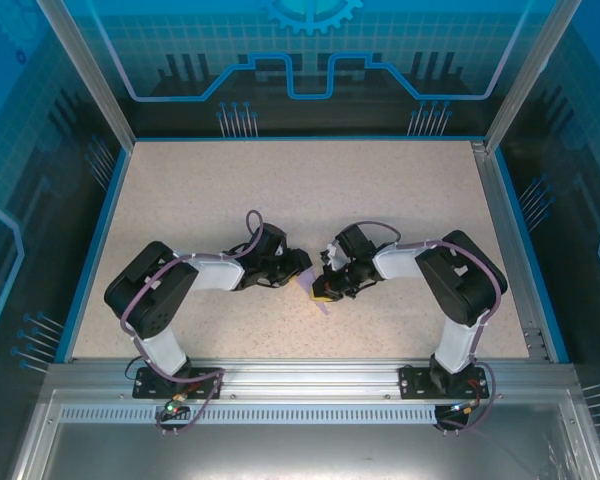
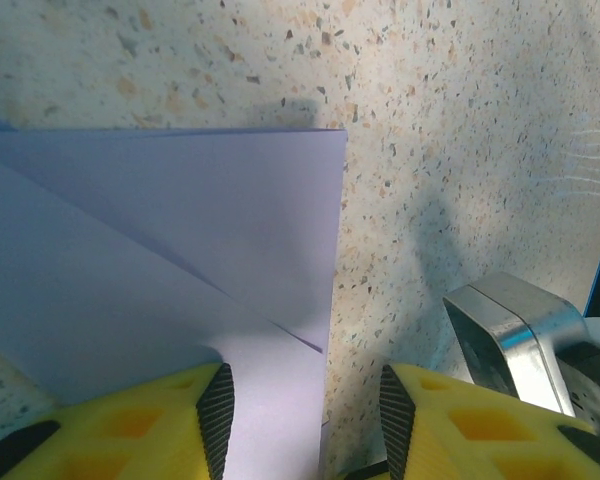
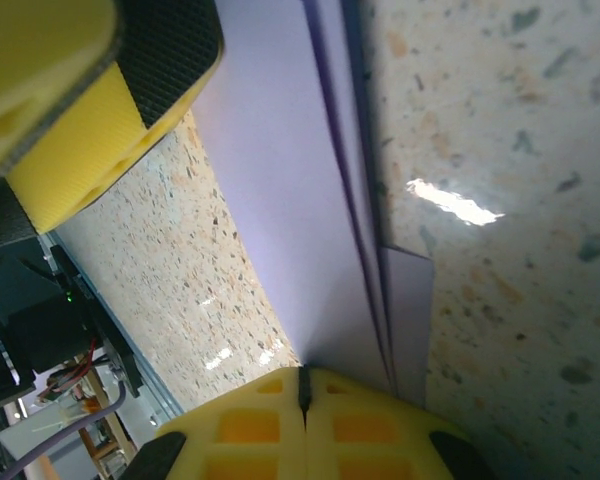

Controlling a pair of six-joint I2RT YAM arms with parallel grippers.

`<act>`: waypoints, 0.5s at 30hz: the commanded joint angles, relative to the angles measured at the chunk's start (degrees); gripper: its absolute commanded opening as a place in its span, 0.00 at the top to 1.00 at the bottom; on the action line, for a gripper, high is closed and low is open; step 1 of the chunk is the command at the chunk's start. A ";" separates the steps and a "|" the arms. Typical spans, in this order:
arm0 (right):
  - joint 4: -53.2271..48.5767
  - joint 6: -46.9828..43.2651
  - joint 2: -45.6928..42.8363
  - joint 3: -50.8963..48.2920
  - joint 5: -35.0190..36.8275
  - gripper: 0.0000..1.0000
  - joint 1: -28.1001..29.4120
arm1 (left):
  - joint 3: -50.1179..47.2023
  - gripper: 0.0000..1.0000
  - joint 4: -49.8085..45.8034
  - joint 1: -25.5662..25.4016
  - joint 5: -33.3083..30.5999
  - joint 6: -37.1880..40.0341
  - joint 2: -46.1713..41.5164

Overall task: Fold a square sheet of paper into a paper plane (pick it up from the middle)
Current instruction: Fold the wing for the fifth time at the center of the table.

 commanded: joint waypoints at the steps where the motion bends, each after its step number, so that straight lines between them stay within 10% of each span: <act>1: -7.59 -2.98 -0.31 -2.93 3.80 0.98 0.30 | -0.56 0.52 -3.38 0.20 -3.00 -0.20 3.02; 15: -15.18 -7.17 -8.66 -11.00 4.95 0.95 0.17 | -0.73 0.53 -4.47 1.22 -2.74 -0.85 3.98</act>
